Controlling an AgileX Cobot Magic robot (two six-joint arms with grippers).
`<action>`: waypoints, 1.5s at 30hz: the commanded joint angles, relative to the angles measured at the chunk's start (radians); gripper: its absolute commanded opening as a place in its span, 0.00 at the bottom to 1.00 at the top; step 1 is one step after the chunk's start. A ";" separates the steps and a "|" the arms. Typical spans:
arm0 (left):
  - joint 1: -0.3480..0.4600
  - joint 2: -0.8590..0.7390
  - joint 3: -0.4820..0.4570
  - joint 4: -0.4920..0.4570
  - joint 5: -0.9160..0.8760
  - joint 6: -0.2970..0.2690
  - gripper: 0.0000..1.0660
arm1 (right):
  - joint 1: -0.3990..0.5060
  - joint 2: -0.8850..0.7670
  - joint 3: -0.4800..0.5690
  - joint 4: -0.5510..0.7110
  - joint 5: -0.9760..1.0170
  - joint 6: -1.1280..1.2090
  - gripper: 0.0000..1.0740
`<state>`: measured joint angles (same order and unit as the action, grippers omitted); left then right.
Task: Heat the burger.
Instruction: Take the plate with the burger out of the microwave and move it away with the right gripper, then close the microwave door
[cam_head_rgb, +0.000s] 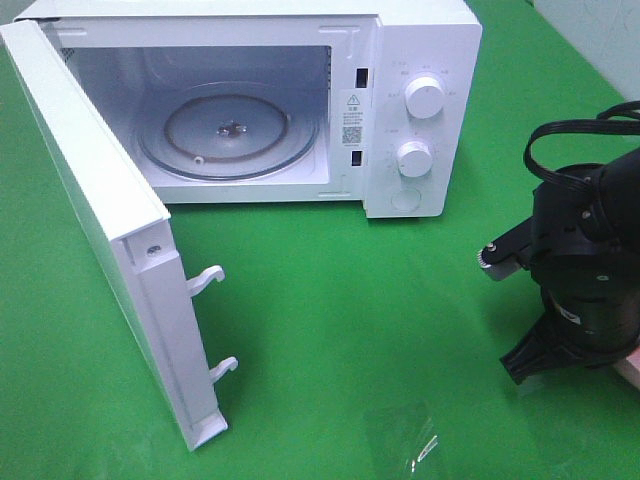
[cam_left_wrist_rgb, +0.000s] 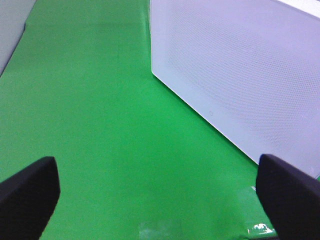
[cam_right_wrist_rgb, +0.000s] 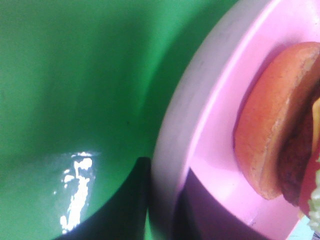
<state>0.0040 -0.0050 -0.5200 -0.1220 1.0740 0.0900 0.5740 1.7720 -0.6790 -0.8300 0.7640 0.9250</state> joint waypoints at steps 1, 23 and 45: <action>0.003 -0.006 0.004 0.001 -0.008 -0.003 0.94 | -0.005 0.004 -0.021 -0.039 0.044 0.012 0.09; 0.003 -0.006 0.004 0.001 -0.008 -0.003 0.94 | -0.002 -0.263 -0.021 0.158 -0.125 -0.175 0.40; 0.003 -0.006 0.004 0.001 -0.008 -0.003 0.94 | -0.002 -0.783 -0.021 0.791 0.173 -0.908 0.76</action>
<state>0.0040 -0.0050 -0.5200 -0.1220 1.0740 0.0900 0.5730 1.0420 -0.6960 -0.0630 0.8960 0.0560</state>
